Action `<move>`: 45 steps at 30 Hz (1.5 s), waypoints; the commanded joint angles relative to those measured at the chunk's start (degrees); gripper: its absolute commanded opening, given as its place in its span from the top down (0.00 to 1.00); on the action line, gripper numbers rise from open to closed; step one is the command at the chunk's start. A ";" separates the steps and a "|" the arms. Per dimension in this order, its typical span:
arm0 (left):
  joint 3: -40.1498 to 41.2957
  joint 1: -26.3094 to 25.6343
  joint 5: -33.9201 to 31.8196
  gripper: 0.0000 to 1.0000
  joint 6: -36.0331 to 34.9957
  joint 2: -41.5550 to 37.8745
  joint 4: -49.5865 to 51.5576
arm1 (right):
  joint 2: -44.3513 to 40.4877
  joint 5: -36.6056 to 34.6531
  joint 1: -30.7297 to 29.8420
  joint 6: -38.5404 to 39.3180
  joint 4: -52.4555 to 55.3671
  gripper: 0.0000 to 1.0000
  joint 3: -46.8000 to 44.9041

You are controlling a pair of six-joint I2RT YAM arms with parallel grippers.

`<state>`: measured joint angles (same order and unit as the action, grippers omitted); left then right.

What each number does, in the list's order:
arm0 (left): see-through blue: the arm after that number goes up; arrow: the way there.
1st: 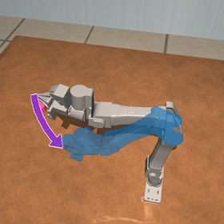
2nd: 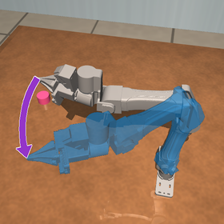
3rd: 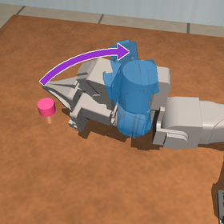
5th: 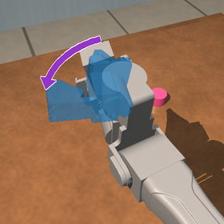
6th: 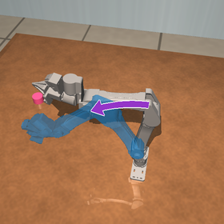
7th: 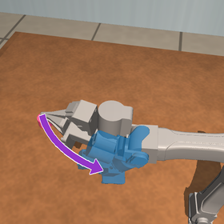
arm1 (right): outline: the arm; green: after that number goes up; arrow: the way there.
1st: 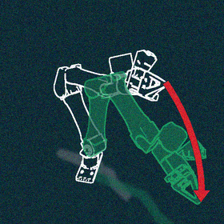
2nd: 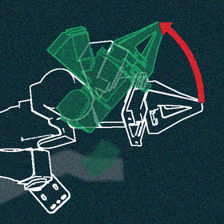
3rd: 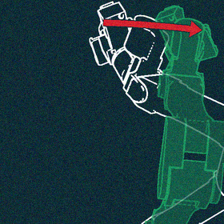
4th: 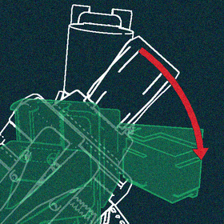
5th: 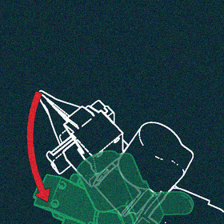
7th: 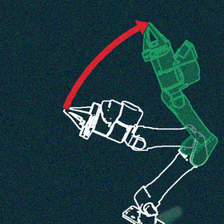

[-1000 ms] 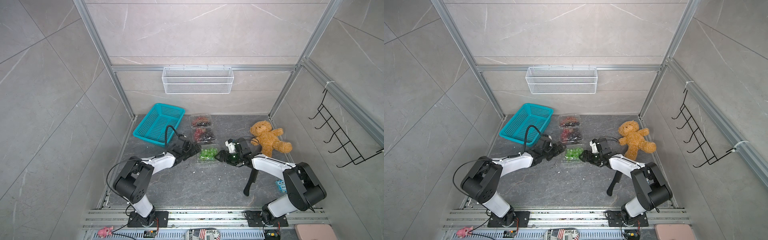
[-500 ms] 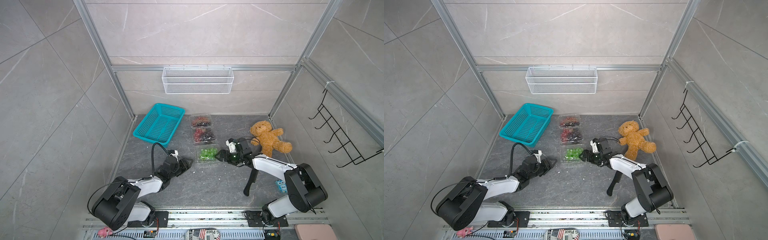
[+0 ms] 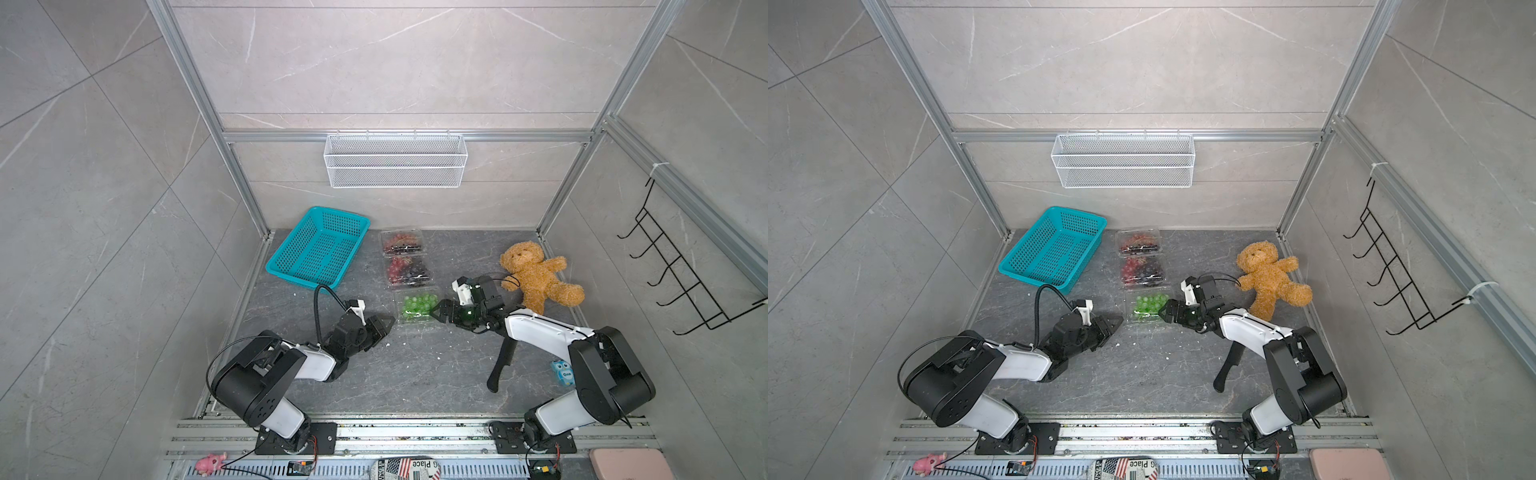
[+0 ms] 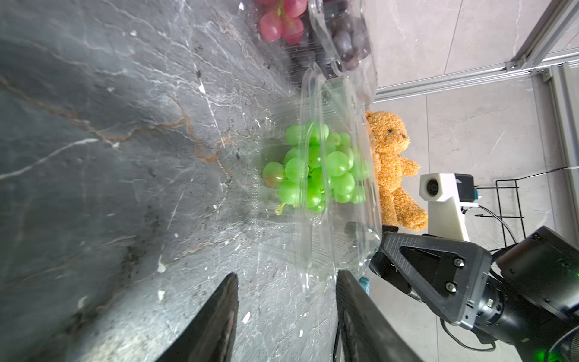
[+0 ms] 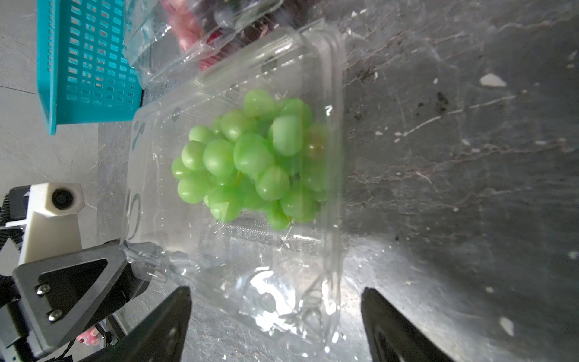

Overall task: Pack grapes into containers
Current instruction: Close the packing box at the center of the board.

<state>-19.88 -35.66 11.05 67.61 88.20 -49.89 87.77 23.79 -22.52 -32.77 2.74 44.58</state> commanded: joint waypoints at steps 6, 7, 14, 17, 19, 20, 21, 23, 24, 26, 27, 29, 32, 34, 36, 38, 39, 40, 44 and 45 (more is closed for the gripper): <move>0.01 -1.11 -0.71 0.48 0.13 -4.81 -1.52 | 1.96 1.46 0.20 -0.08 -1.86 0.18 1.49; -0.15 -1.32 -0.83 0.48 0.15 -4.96 -1.53 | 2.01 1.56 0.20 -0.14 -1.86 0.19 1.48; -1.57 -2.40 -1.29 0.50 0.21 -2.67 -0.83 | 1.97 1.77 0.20 -0.18 -2.13 0.21 1.40; -1.74 -2.73 -1.48 0.53 0.86 -0.79 -2.36 | 1.97 1.75 0.20 -0.21 -2.14 0.22 1.34; -2.17 -3.22 -1.42 0.55 1.11 0.45 -3.23 | 2.01 1.78 0.20 -0.20 -2.16 0.22 1.31; -2.41 -3.36 -1.54 0.56 1.10 1.02 -3.33 | 2.06 1.87 0.20 -0.26 -2.13 0.22 1.35; -2.63 -3.74 -1.62 0.57 1.12 1.62 -3.47 | 2.06 1.87 0.20 -0.33 -2.15 0.23 1.47; -2.80 -4.12 -1.88 0.60 1.12 2.55 -4.12 | 2.14 1.92 0.20 -0.34 -2.06 0.23 1.39; -2.84 -4.28 -2.07 0.61 1.16 2.84 -4.25 | 2.07 1.95 0.20 -0.28 -2.09 0.23 1.39; -2.83 -4.33 -2.49 0.63 1.37 3.28 -4.38 | 2.13 2.00 0.20 -0.35 -2.14 0.24 1.31; -2.91 -4.40 -2.56 0.64 1.47 3.46 -4.50 | 2.23 2.20 0.20 -0.42 -2.23 0.24 1.41; -3.20 -4.46 -2.61 0.66 1.53 3.90 -4.60 | 2.41 2.46 0.20 -0.55 -2.43 0.24 1.32; -3.45 -4.40 -2.98 0.68 1.64 4.26 -4.60 | 2.56 2.82 0.20 -0.71 -2.66 0.25 1.37; -3.24 -4.39 -3.57 0.69 1.59 4.09 -4.54 | 2.58 2.71 0.20 -0.65 -2.70 0.25 1.25; -2.85 -4.35 -4.45 0.69 1.68 3.57 -4.67 | 2.58 2.66 0.20 -0.66 -2.68 0.25 1.22; -2.72 -4.38 -4.97 0.69 1.56 2.82 -4.00 | 2.56 2.70 0.20 -0.63 -2.66 0.26 1.24; -2.70 -4.34 -5.37 0.69 1.55 2.40 -3.54 | 2.56 2.72 0.20 -0.69 -2.66 0.26 1.22; -2.63 -4.35 -5.69 0.69 1.56 2.09 -3.31 | 2.58 2.87 0.24 -0.71 -2.71 0.26 1.36; -2.24 -4.33 -7.41 0.71 1.38 0.92 -2.39 | 2.50 2.92 0.20 -0.70 -2.68 0.26 1.26; -2.29 -4.33 -7.74 0.71 1.39 0.79 -1.98 | 2.50 2.93 0.20 -0.64 -2.71 0.26 1.26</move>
<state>-22.02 -39.88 5.96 69.14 91.02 -51.59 89.69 25.98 -22.52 -33.01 0.32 44.69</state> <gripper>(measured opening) 0.289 0.739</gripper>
